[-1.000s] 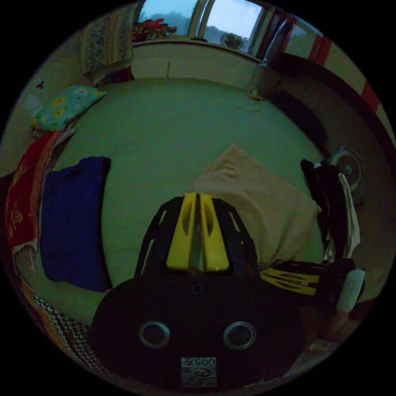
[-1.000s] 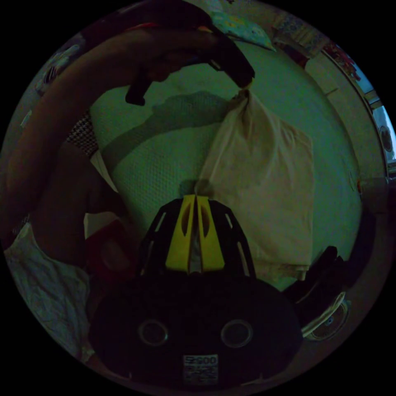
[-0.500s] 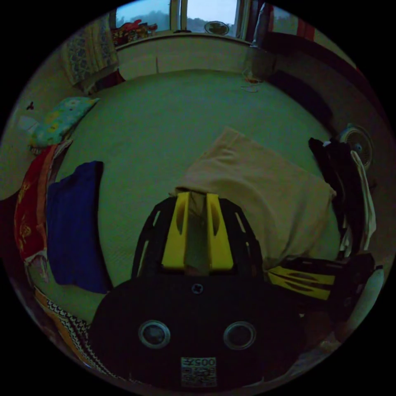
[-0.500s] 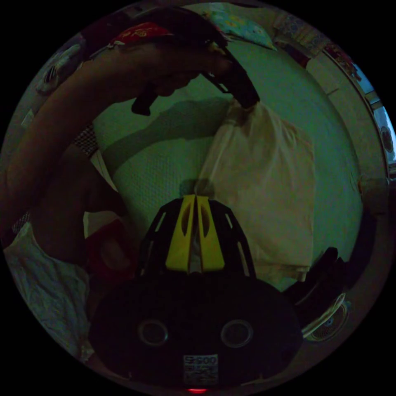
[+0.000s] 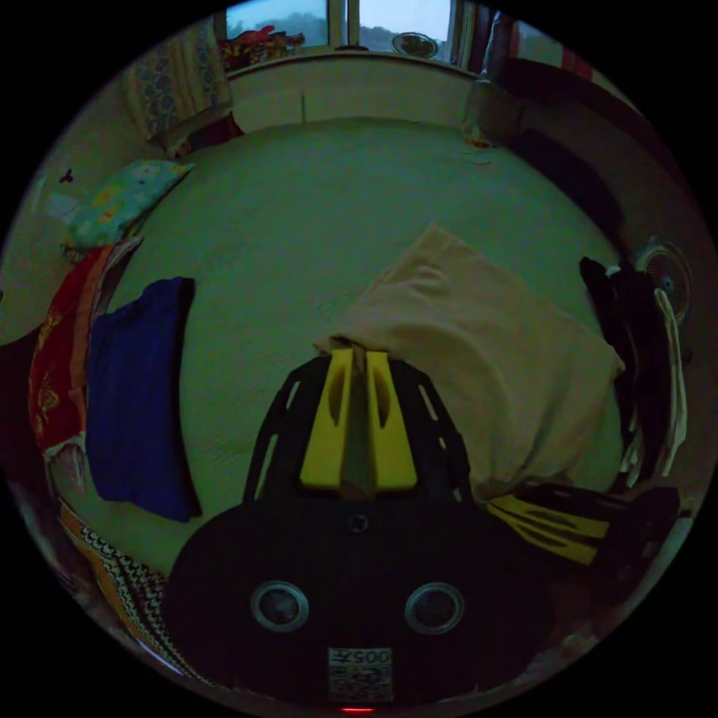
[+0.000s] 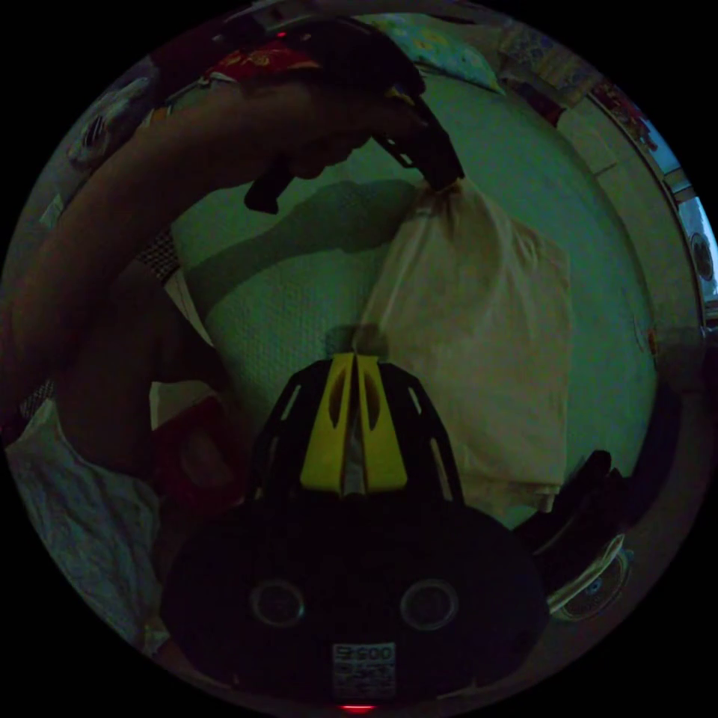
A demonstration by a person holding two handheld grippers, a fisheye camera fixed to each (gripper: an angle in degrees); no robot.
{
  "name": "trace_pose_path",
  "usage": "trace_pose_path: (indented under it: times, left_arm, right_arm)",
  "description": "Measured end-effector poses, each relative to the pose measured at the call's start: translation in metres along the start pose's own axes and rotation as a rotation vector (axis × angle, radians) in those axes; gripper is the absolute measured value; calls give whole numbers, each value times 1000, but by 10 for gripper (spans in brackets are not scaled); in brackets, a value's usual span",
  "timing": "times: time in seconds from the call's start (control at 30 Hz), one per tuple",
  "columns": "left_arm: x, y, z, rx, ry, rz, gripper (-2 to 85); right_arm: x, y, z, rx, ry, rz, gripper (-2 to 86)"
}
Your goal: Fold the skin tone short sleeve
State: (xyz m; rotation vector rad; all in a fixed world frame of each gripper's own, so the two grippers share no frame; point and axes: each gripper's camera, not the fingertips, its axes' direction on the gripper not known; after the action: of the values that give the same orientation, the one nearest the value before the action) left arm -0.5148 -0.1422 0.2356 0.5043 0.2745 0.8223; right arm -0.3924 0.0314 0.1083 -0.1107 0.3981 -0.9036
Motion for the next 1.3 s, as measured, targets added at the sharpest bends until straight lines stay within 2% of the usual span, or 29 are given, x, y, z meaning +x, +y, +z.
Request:
trace_pose_path:
  times: [0.27, 0.3, 0.4, 0.47, 0.53, 0.6, 0.77, 0.93, 1.0, 1.1, 1.17, 1.3]
  left_arm:
    - [-30, 8, -9, -23, 97, -88, 13]
    - [-36, 10, -11, -17, 76, -115, 9]
    - [-46, 16, -23, 21, -205, -178, 8]
    - [-51, 20, -28, 40, -162, -197, 10]
    - [-48, 25, -32, 86, 40, -177, 16]
    - [-37, 25, -33, 96, 85, -133, 31]
    - [8, 22, -27, 58, 26, 15, 53]
    - [31, 20, -8, 19, -78, 28, 56]
    - [33, 22, -4, 8, -68, 16, 52]
    - [34, 24, -11, 12, -25, -31, 32]
    - [34, 26, -17, 19, -14, -52, 21]
    - [38, 32, -26, 34, 6, -85, 12]
  right_arm:
    - [13, 16, 2, -20, 1, 13, -17]
    - [15, 17, 2, -25, -5, 19, -17]
    - [22, 25, 2, -30, -18, 30, -17]
    - [25, 32, 1, -31, -12, 21, -17]
    - [28, 38, -2, -25, -10, 11, -16]
    - [32, 46, -7, -1, -19, 11, -16]
    - [53, 78, -32, 134, -101, 46, 9]
    - [68, 101, -32, 108, -62, 82, 91]
    - [67, 108, -27, 69, -43, 59, 89]
    - [67, 121, -25, 44, 94, 48, 39]
    - [76, 136, -32, 81, 67, 59, -3]
    - [92, 163, -48, 177, -6, 64, -10]
